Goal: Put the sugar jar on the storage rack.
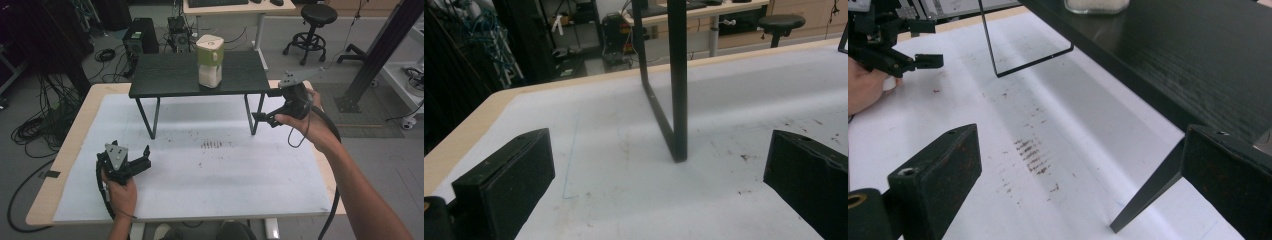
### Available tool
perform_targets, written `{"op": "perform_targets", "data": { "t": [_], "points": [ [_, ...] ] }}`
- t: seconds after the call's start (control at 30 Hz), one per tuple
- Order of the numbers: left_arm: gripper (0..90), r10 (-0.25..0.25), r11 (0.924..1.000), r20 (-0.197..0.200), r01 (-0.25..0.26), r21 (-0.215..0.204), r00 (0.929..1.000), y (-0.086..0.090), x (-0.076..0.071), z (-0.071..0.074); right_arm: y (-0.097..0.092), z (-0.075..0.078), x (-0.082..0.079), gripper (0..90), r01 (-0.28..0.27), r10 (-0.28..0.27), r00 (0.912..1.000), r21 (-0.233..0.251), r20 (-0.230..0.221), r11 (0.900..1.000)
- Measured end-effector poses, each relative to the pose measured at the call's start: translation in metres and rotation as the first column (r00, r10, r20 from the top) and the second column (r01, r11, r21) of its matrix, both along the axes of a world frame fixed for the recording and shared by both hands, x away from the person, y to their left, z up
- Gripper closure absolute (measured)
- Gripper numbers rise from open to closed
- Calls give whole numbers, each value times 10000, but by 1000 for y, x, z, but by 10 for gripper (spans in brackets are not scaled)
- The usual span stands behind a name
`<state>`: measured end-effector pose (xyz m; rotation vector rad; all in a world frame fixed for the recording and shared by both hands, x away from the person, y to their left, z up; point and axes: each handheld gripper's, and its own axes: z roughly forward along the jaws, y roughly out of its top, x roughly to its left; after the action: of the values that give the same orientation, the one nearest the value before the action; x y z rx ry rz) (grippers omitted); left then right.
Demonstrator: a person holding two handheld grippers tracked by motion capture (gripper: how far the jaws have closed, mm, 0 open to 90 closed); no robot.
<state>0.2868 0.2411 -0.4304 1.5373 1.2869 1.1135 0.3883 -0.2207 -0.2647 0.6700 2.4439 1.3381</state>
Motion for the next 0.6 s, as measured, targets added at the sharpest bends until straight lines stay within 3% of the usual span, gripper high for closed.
{"op": "perform_targets", "data": {
  "t": [0.6],
  "points": [
    [2,-40,10000,-45,40,37,10000,-1,1,0,-17,-34,-20,32,239,-238,9996,82,-137,9997]
  ]
}}
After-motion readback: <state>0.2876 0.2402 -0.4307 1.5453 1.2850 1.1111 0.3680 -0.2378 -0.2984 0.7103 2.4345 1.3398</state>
